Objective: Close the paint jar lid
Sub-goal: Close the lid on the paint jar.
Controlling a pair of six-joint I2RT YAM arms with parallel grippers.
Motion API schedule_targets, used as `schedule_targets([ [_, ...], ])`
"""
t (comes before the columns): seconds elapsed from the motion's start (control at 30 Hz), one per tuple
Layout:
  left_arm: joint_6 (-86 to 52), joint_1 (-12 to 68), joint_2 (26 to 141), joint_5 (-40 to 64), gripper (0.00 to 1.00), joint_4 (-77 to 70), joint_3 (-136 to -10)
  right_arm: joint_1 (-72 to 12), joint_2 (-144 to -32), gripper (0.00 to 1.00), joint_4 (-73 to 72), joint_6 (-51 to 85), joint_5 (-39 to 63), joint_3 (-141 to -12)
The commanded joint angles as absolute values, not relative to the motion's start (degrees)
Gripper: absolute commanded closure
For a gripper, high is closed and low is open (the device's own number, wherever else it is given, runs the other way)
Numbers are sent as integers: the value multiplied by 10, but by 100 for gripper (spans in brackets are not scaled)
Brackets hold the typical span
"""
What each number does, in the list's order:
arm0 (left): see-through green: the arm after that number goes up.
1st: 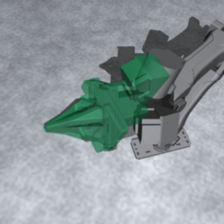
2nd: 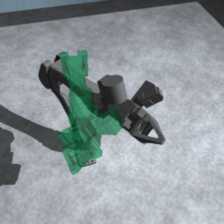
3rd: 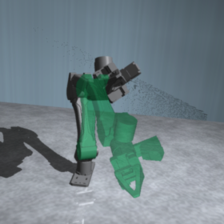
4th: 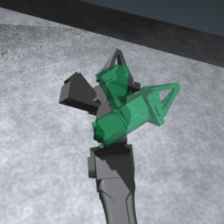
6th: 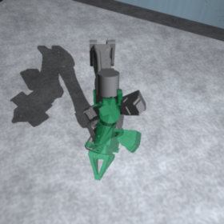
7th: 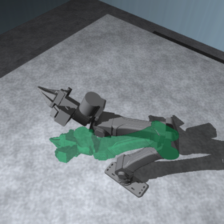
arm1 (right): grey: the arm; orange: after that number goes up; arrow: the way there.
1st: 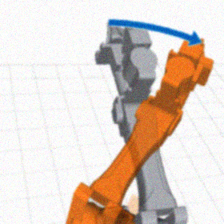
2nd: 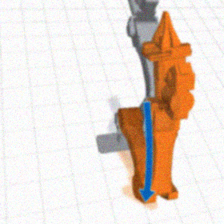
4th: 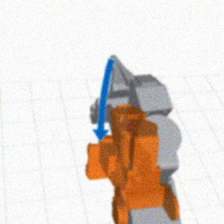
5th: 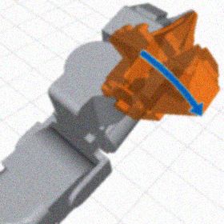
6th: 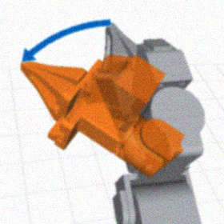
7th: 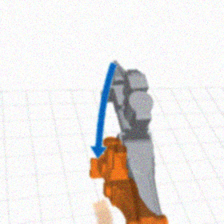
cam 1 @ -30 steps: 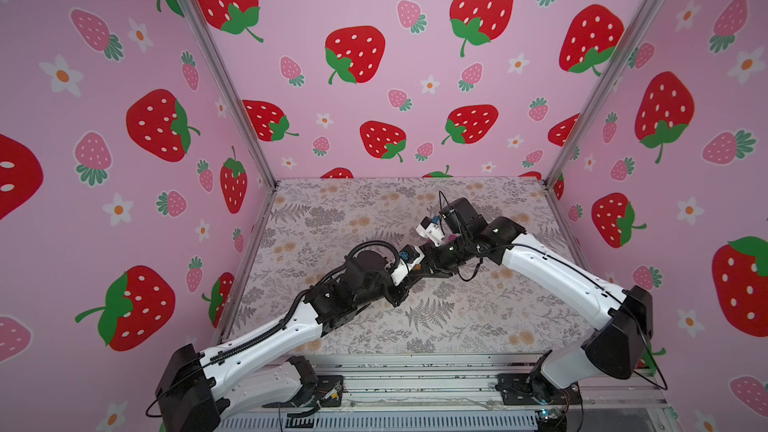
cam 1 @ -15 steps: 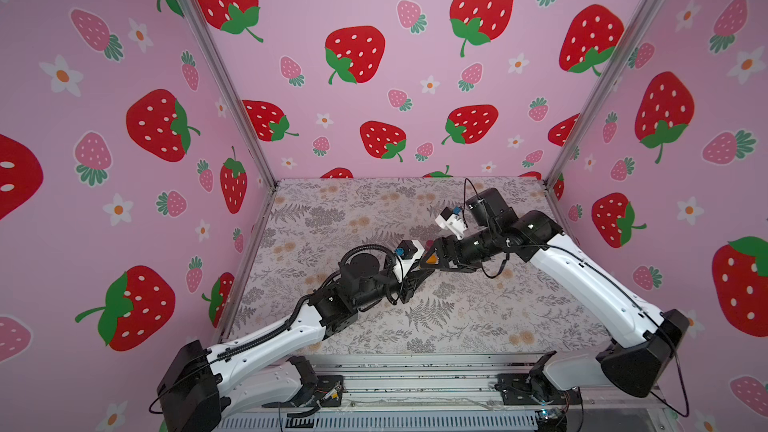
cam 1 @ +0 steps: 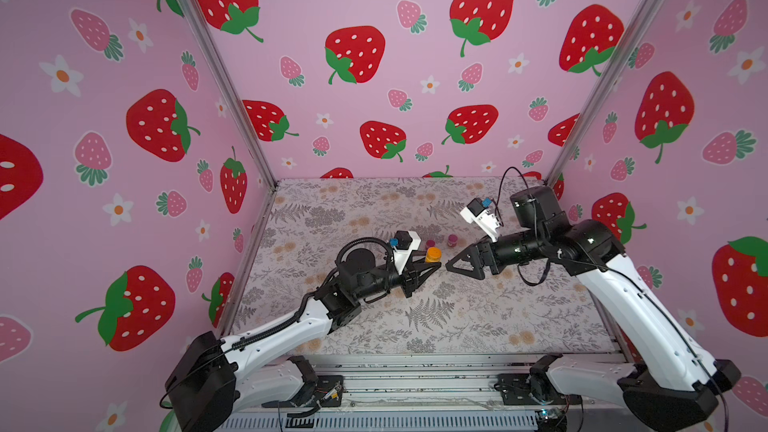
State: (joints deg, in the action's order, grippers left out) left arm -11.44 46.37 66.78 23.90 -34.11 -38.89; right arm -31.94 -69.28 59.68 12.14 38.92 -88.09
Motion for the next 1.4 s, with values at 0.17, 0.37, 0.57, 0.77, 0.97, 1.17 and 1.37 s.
schedule_targets([
  [0.17,-171,463,680,274,100,-477,-389,-268,-705,11,483,152,534,-860],
  [0.37,-145,467,672,249,100,-491,-385,-232,-699,12,298,409,595,-775],
  [0.57,-119,473,664,233,100,-488,-384,-232,-675,11,212,525,591,-719],
  [0.77,-104,479,668,223,100,-478,-388,-242,-666,12,135,599,599,-678],
  [0.97,-98,482,673,213,100,-465,-393,-268,-669,12,157,592,585,-669],
  [1.17,-98,482,676,213,100,-455,-397,-288,-666,14,167,587,570,-664],
  [1.37,-100,481,678,213,100,-452,-399,-303,-673,24,159,590,559,-661],
])
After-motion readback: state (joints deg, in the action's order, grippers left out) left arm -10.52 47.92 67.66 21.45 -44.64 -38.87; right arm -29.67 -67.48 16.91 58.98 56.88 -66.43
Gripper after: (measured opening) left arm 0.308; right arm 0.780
